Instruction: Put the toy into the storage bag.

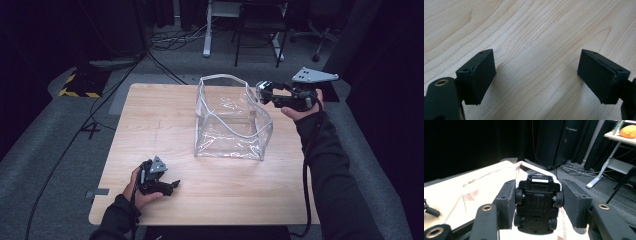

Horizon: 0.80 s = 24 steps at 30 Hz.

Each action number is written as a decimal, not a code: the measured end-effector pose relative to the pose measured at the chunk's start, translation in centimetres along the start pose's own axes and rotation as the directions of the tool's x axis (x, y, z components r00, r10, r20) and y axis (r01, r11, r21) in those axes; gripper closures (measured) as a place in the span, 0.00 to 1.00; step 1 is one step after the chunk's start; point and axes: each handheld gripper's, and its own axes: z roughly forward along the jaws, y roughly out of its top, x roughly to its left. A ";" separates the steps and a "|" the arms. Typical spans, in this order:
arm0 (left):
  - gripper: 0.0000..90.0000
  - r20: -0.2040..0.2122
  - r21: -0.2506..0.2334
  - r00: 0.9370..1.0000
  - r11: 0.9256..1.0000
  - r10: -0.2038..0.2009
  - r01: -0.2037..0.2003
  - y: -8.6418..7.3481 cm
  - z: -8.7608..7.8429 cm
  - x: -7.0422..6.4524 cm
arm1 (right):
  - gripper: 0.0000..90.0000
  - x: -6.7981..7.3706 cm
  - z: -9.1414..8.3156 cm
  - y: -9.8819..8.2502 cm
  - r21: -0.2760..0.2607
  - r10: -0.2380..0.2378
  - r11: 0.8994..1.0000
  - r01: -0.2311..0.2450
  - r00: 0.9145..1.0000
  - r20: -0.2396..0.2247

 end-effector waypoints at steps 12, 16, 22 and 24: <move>0.17 0.000 -0.001 1.000 1.000 -0.001 0.001 0.0 0.0 0.0 | 0.53 1.2 3.5 -0.5 0.101 -0.041 0.994 0.046 0.998 -0.051; 0.17 0.000 0.002 1.000 1.000 0.003 -0.003 0.0 0.0 0.0 | 0.53 1.7 4.6 -0.7 0.143 -0.057 0.987 0.067 0.996 -0.071; 0.17 0.001 0.002 1.000 1.000 0.003 -0.003 0.0 0.0 0.0 | 0.53 2.4 5.7 -1.2 0.211 -0.090 0.972 0.104 0.993 -0.077; 0.17 0.000 0.002 1.000 1.000 0.004 -0.004 0.0 0.0 0.0 | 0.53 2.6 6.1 -1.4 0.225 -0.097 0.968 0.116 0.991 -0.093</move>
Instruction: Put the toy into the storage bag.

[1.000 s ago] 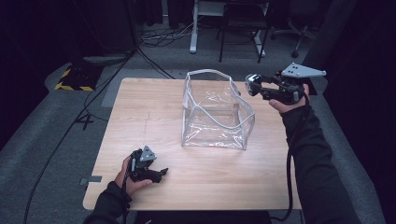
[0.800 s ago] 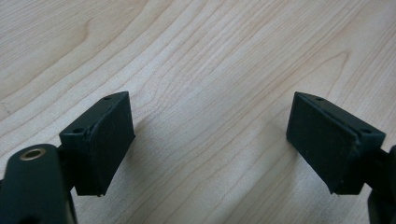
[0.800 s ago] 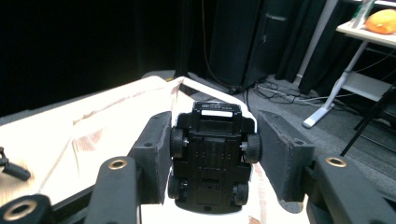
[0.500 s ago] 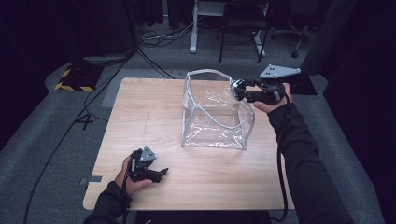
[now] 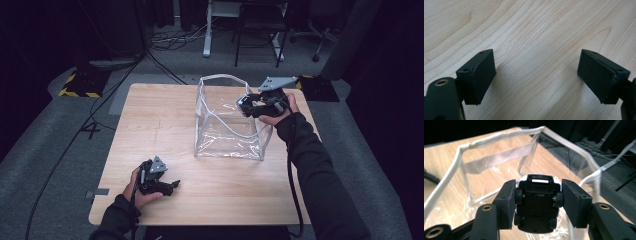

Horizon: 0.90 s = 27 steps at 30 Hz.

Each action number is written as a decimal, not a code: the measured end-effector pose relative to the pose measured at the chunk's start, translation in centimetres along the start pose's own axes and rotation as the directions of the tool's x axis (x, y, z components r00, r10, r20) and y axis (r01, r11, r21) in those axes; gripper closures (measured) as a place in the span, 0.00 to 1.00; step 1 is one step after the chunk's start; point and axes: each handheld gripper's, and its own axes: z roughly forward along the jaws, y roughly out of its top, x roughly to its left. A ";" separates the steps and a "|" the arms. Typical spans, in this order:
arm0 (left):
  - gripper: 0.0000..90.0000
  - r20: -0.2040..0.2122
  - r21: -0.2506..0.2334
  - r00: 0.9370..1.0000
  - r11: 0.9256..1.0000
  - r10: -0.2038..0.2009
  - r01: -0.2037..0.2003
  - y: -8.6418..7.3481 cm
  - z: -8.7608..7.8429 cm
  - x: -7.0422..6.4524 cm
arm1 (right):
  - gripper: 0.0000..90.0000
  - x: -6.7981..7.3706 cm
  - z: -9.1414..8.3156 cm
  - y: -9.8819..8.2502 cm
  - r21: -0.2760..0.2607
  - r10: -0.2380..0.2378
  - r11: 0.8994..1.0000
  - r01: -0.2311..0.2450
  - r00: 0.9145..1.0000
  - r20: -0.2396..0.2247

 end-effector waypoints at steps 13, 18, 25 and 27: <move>0.17 0.003 0.000 1.000 1.000 -0.010 0.010 0.0 0.0 -0.1 | 0.53 -0.2 1.3 -0.8 0.116 -0.030 0.993 0.031 1.000 -0.009; 0.17 0.002 0.000 1.000 1.000 -0.007 0.007 0.0 0.0 -0.1 | 0.53 -0.4 1.3 -1.0 0.135 -0.036 0.990 0.038 0.999 -0.013; 0.17 0.001 -0.007 1.000 1.000 -0.010 0.010 -0.1 0.0 -0.1 | 0.53 -0.3 1.1 -0.8 0.179 -0.063 0.982 0.065 0.998 -0.019; 0.17 -0.001 -0.007 1.000 1.000 -0.010 0.010 -0.1 0.0 -0.1 | 0.53 -0.4 1.0 -0.7 0.183 -0.066 0.981 0.068 0.998 -0.022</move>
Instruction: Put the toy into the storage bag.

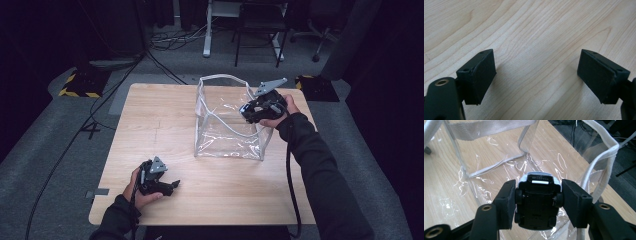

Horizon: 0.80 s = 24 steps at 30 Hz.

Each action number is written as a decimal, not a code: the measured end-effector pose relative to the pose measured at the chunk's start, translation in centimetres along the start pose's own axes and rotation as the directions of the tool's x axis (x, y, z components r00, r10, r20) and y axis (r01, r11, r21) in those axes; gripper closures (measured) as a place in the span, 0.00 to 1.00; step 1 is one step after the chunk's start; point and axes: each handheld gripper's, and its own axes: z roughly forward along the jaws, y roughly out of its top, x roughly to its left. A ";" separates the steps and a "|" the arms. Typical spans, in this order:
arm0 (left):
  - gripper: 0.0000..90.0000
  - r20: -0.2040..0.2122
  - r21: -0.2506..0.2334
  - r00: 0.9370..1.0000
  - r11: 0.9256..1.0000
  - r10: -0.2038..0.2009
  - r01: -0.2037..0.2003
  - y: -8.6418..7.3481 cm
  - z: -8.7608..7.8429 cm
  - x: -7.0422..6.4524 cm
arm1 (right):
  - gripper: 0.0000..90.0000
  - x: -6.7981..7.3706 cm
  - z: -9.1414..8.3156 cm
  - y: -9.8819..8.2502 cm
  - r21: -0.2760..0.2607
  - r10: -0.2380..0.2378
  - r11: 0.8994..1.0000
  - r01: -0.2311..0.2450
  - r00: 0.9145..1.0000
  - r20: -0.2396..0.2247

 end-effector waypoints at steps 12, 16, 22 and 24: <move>0.17 0.004 0.007 1.000 1.000 0.002 -0.002 0.0 -0.1 0.0 | 0.52 -0.6 -1.0 -0.4 0.033 -0.009 0.999 0.010 1.000 -0.011; 0.17 0.003 0.005 1.000 1.000 -0.001 0.001 0.0 0.0 0.0 | 0.52 -0.9 -1.3 -0.5 0.053 -0.014 0.999 0.015 1.000 -0.010; 0.17 0.000 -0.002 1.000 1.000 -0.002 0.002 0.0 0.0 0.0 | 0.52 -0.8 -1.6 -0.5 0.100 -0.046 0.994 0.046 0.999 0.001; 0.17 0.001 -0.002 1.000 1.000 -0.001 0.001 0.0 0.0 0.0 | 0.53 -0.9 -1.7 -0.7 0.104 -0.044 0.994 0.043 0.999 0.003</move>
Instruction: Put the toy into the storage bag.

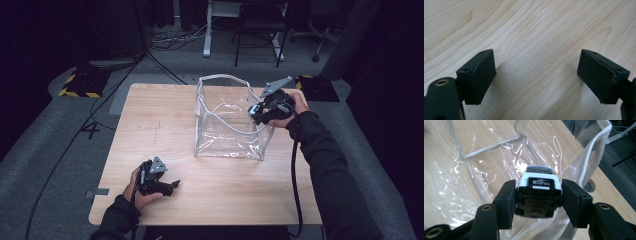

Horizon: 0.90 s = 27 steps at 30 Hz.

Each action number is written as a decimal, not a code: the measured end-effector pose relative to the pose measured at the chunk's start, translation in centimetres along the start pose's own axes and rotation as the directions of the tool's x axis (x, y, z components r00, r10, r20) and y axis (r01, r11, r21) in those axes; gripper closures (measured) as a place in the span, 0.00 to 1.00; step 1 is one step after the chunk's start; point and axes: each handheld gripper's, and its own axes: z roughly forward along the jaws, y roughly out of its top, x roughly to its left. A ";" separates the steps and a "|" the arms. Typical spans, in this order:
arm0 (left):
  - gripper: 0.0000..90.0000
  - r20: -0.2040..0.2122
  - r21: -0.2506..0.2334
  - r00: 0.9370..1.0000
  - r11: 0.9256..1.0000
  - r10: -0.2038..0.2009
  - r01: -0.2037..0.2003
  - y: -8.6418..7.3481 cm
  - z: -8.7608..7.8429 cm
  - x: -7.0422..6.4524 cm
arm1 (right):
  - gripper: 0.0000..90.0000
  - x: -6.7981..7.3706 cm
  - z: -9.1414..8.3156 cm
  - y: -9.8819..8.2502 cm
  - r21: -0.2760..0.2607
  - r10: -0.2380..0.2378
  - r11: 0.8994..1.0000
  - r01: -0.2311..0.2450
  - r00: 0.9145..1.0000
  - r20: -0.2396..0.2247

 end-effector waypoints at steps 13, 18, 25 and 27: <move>0.17 -0.001 0.001 1.000 1.000 0.000 0.000 0.0 0.0 0.0 | 0.53 -0.1 -0.7 -0.3 0.059 -0.046 0.997 0.045 0.999 0.008; 0.17 0.000 0.001 1.000 1.000 0.000 0.000 0.0 0.0 0.0 | 0.53 -0.2 -0.7 -0.4 0.052 -0.043 0.998 0.043 0.999 0.005; 0.17 0.001 0.000 1.000 1.000 0.000 0.000 0.0 0.0 0.0 | 0.53 0.1 -0.5 -0.7 0.032 -0.055 0.998 0.055 0.998 0.000; 0.17 0.000 0.000 1.000 1.000 0.000 0.000 0.0 0.0 0.0 | 0.53 0.2 -0.4 -0.8 0.022 -0.064 0.998 0.064 0.998 0.001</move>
